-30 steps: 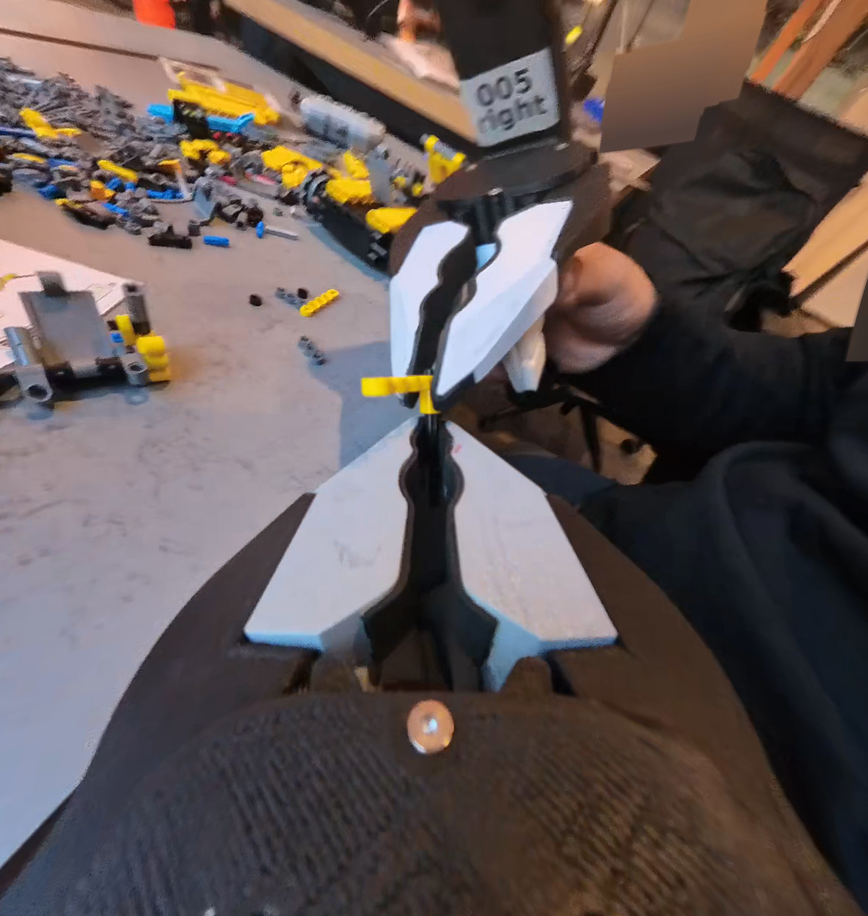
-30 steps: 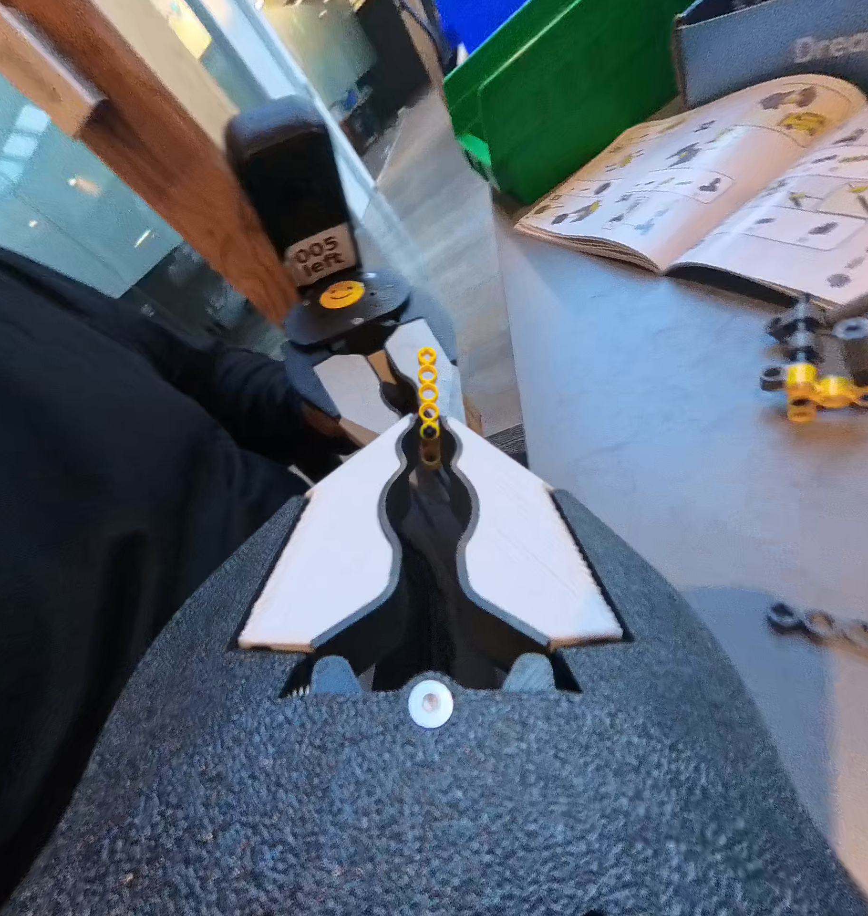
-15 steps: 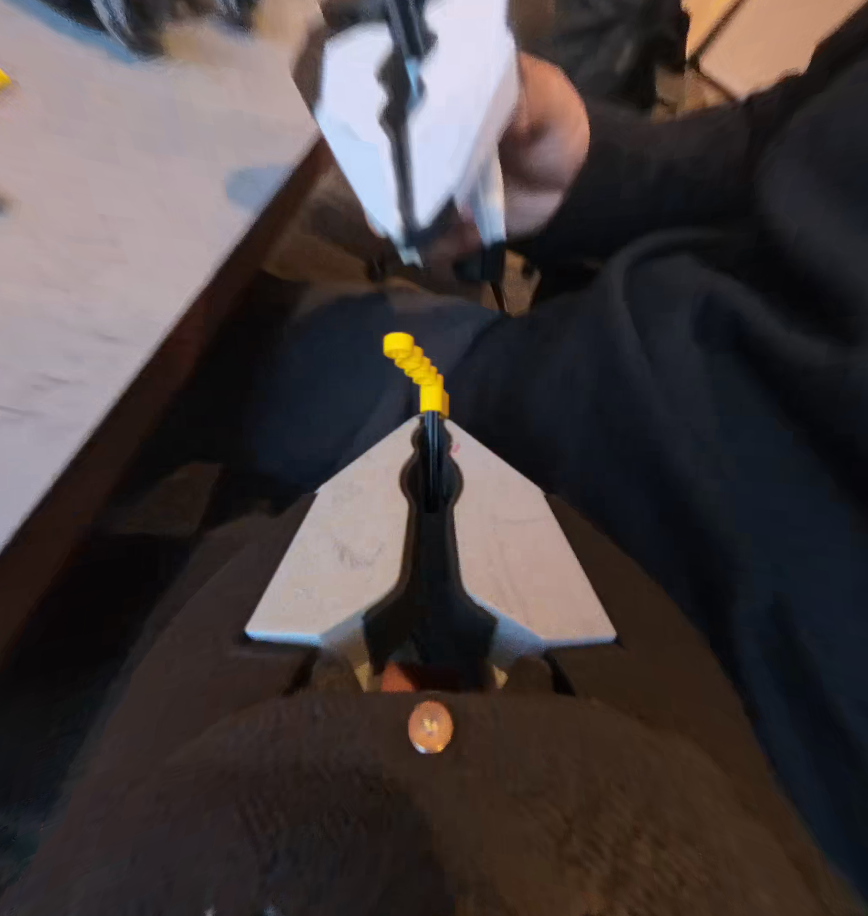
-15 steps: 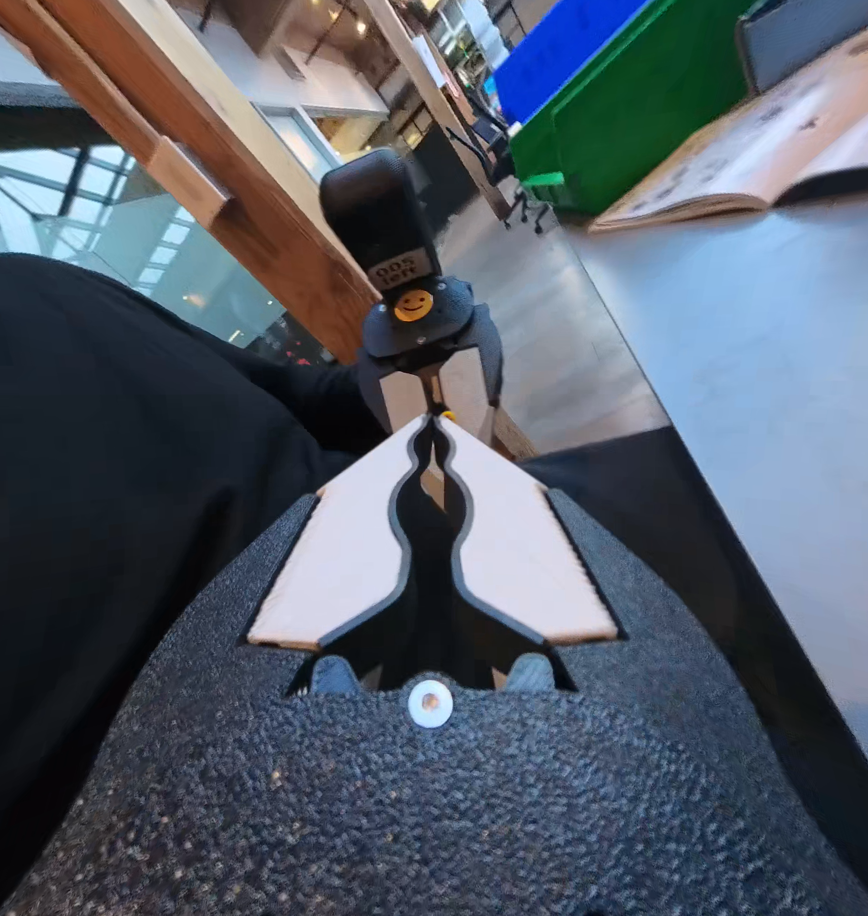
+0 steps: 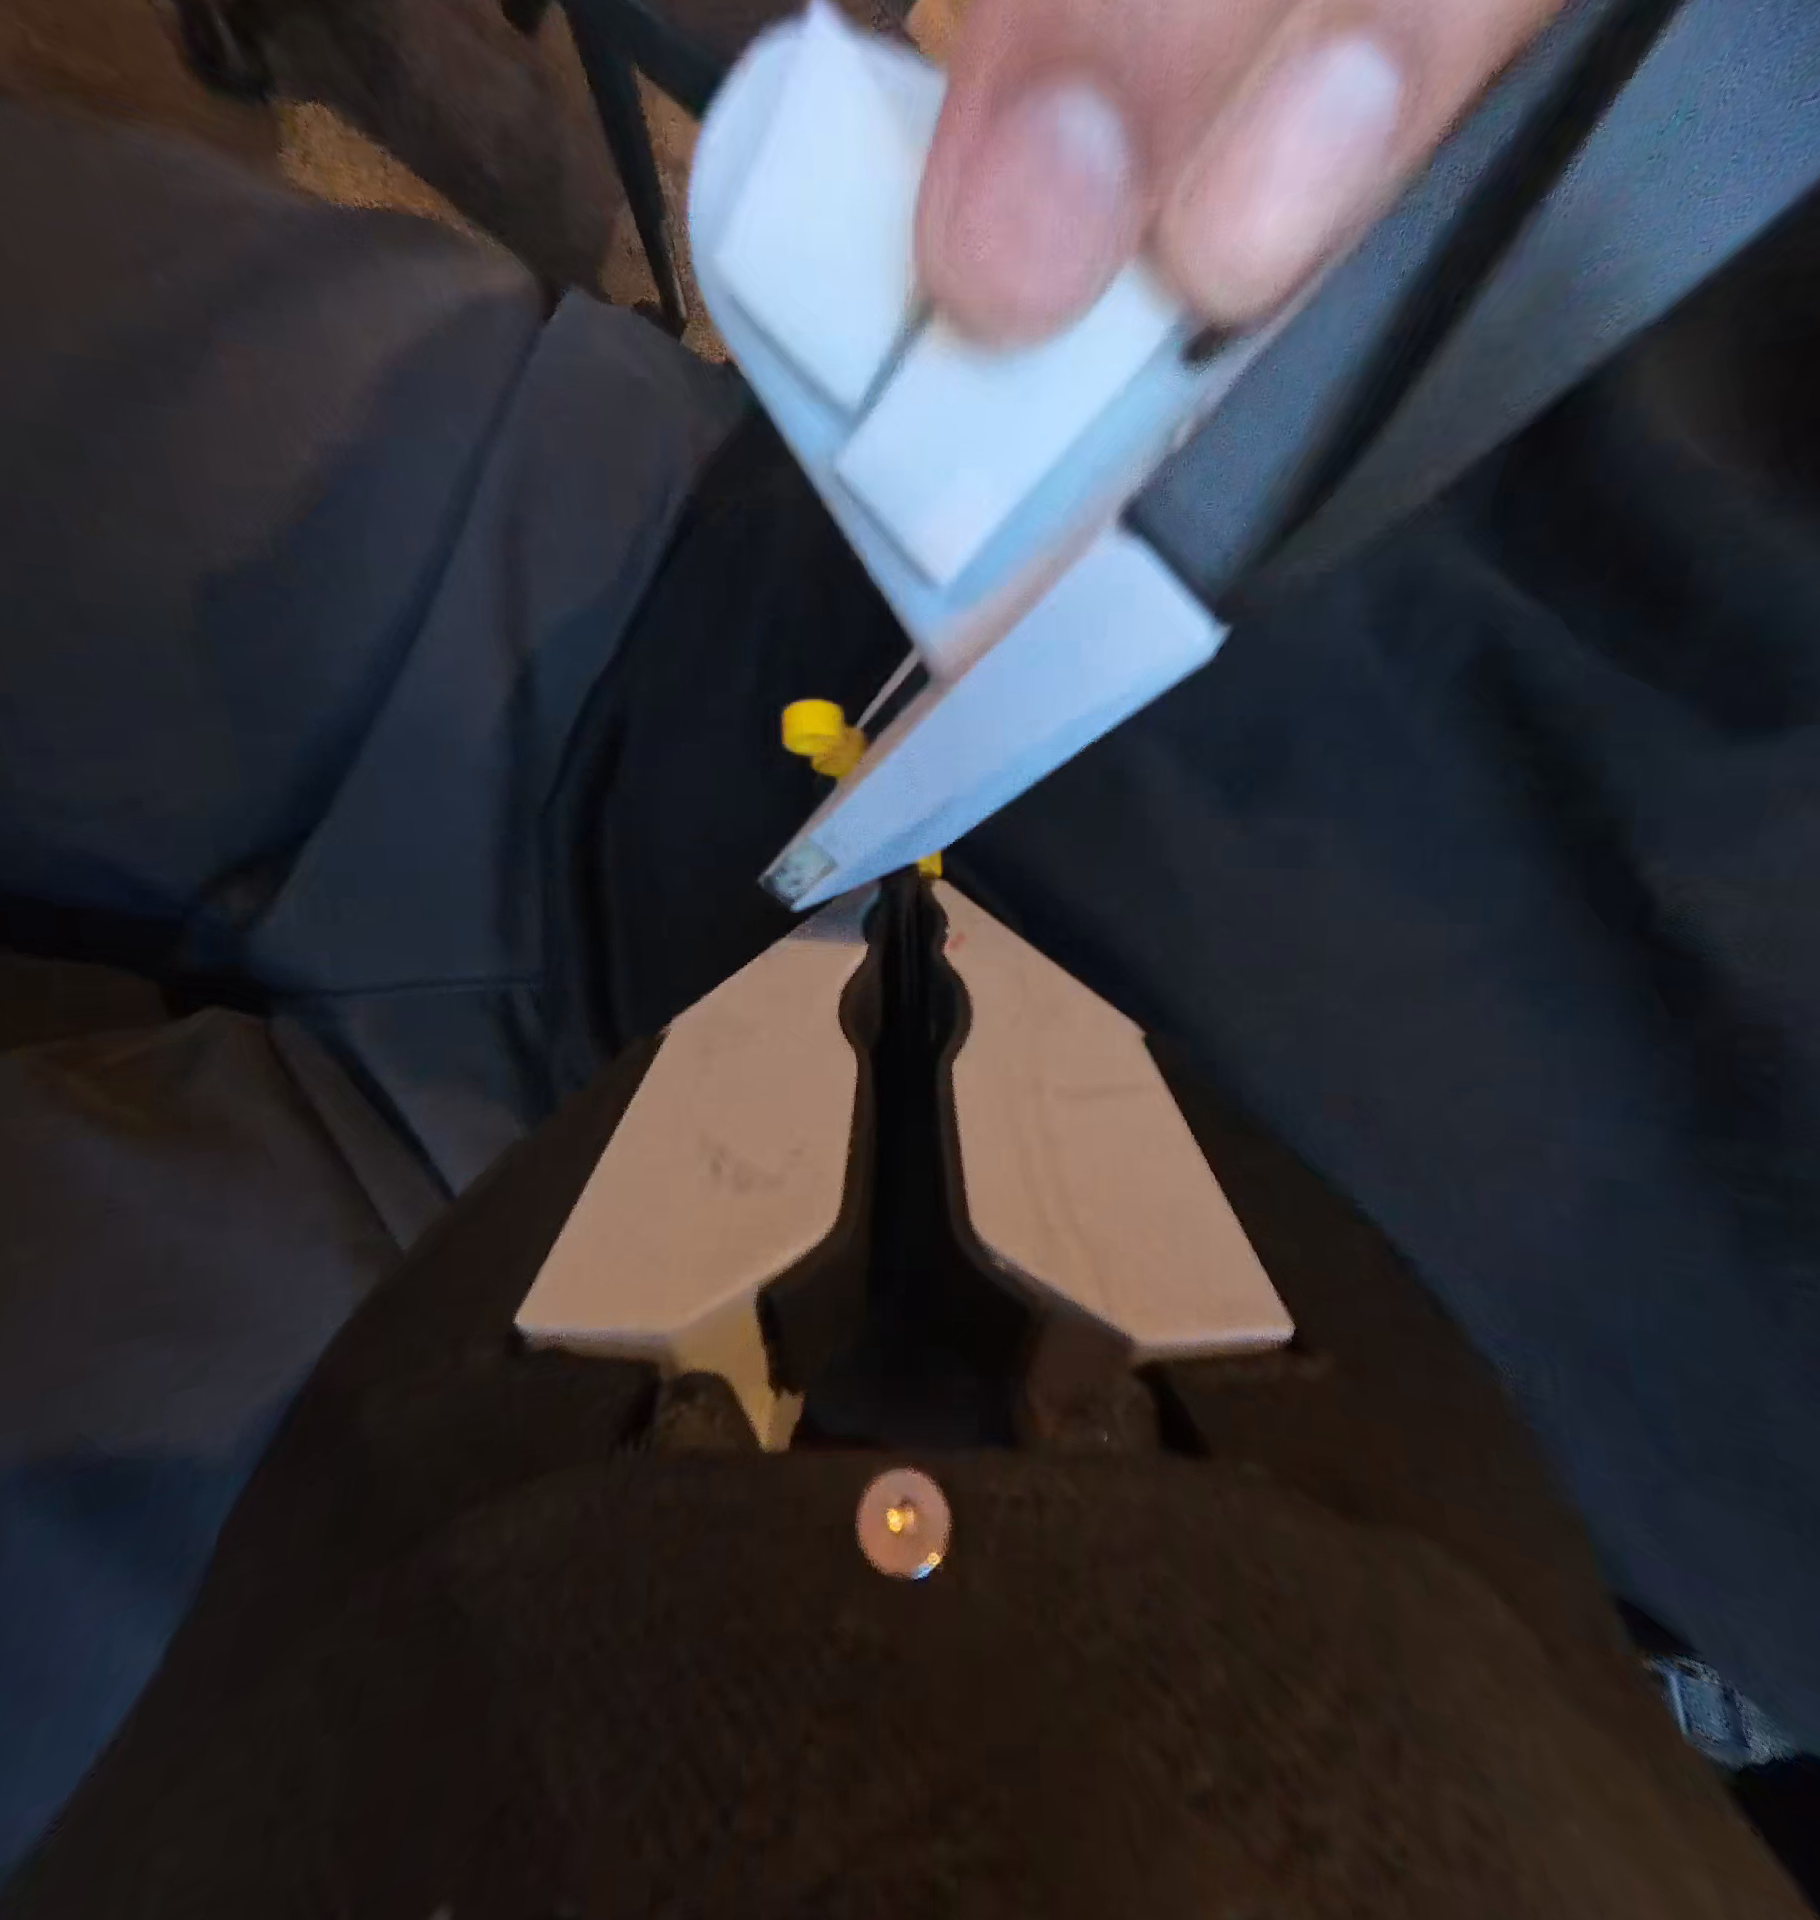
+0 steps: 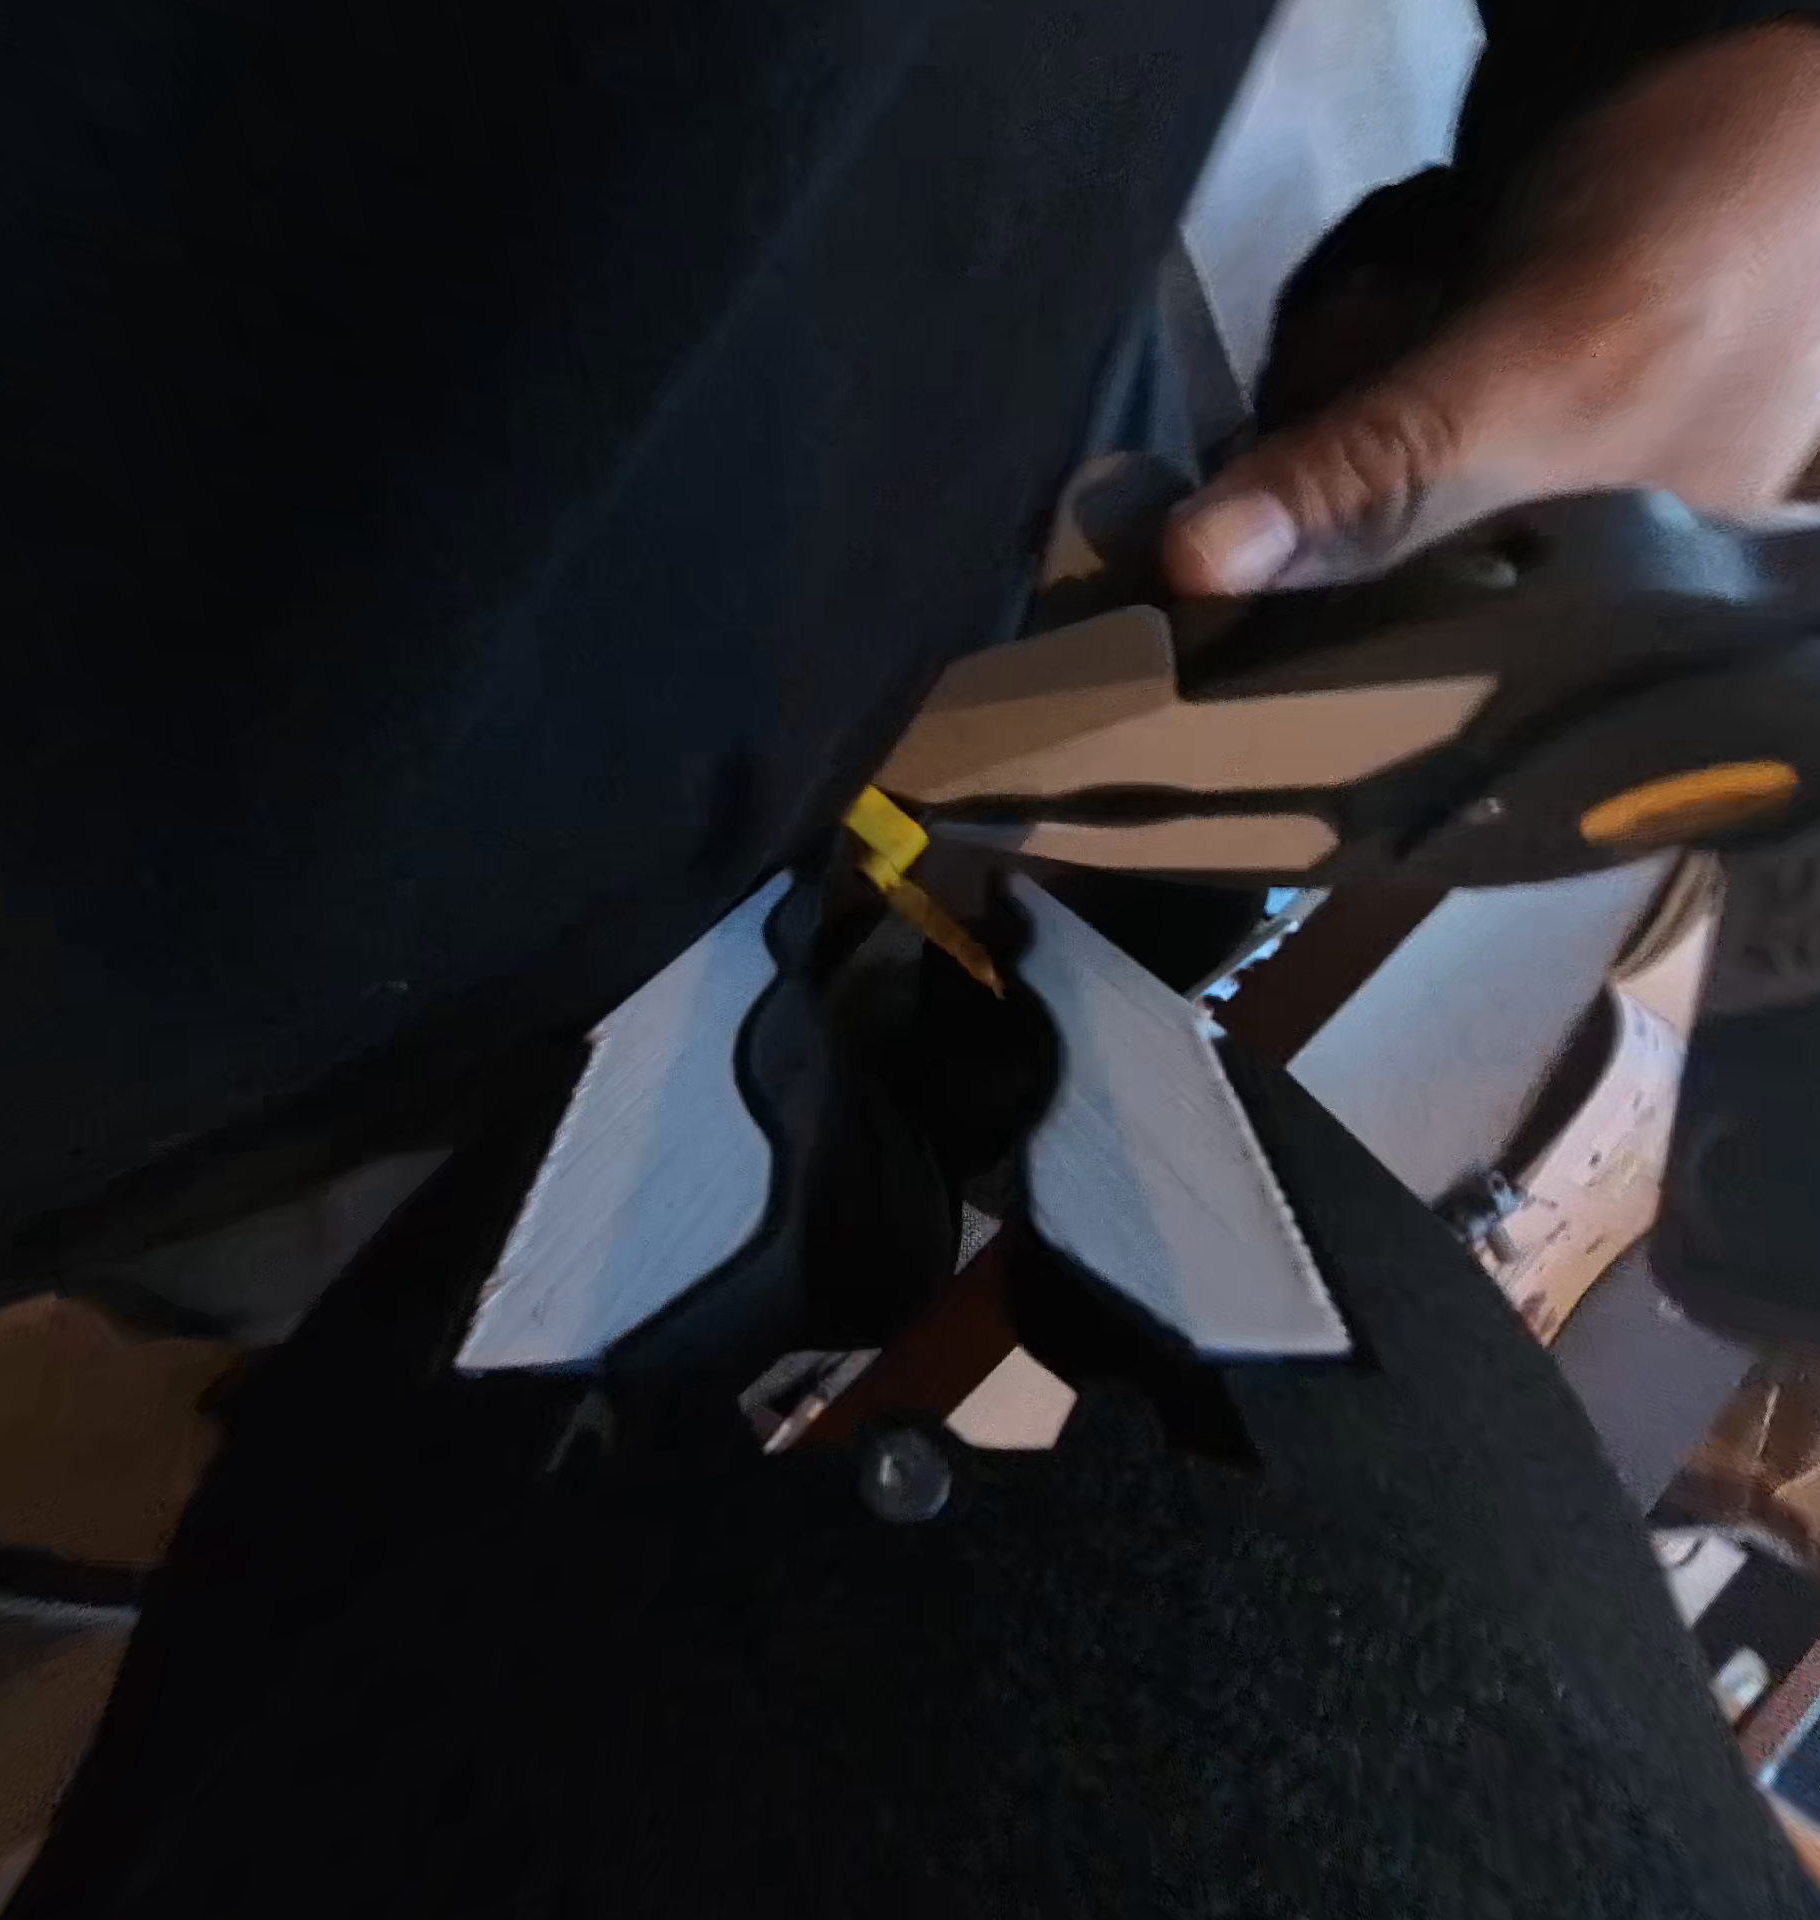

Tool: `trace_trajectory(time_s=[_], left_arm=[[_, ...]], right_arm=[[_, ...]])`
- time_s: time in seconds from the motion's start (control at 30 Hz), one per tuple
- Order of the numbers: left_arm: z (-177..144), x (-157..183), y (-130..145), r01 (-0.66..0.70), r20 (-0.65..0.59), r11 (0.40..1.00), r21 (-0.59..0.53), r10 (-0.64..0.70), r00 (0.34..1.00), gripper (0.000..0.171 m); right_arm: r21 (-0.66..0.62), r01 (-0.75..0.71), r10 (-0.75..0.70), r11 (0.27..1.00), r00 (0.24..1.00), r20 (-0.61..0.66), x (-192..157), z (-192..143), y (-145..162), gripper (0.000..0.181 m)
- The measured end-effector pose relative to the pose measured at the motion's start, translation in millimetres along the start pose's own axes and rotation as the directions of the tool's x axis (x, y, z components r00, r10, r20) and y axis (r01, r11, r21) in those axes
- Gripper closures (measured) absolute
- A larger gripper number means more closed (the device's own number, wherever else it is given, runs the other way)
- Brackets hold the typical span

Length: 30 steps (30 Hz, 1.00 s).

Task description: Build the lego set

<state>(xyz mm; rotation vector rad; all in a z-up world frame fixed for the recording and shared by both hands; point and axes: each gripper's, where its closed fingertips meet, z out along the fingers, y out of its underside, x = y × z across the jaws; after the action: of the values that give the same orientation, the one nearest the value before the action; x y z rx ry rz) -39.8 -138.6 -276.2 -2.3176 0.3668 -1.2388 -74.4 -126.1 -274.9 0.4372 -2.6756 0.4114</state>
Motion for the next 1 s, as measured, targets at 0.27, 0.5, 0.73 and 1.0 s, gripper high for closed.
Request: trace_trajectory(time_s=[0.27,0.5,0.73,1.0], left_arm=[[9,-5,-3,-0.057,0.229,0.960,0.274,-0.007,0.973,0.171],[4,-3,-12,-0.155,0.325,0.917,0.367,0.030,0.945,0.171],[2,-3,-17,-0.172,0.285,0.915,0.364,0.066,0.956,0.171],[-50,-28,-5,-0.412,0.670,0.908,0.077,0.259,0.696,0.163]], right_arm=[[-0.112,-0.088,0.090,0.990,0.996,0.006,-15,4,3,0.170],[0.036,-0.447,0.448,0.894,0.892,-0.059,-20,-6,4,0.176],[-0.147,-0.124,0.155,0.981,0.964,0.218,-74,-27,32,0.179],[0.006,-0.471,0.452,0.882,0.850,0.269,-29,-17,43,0.180]])
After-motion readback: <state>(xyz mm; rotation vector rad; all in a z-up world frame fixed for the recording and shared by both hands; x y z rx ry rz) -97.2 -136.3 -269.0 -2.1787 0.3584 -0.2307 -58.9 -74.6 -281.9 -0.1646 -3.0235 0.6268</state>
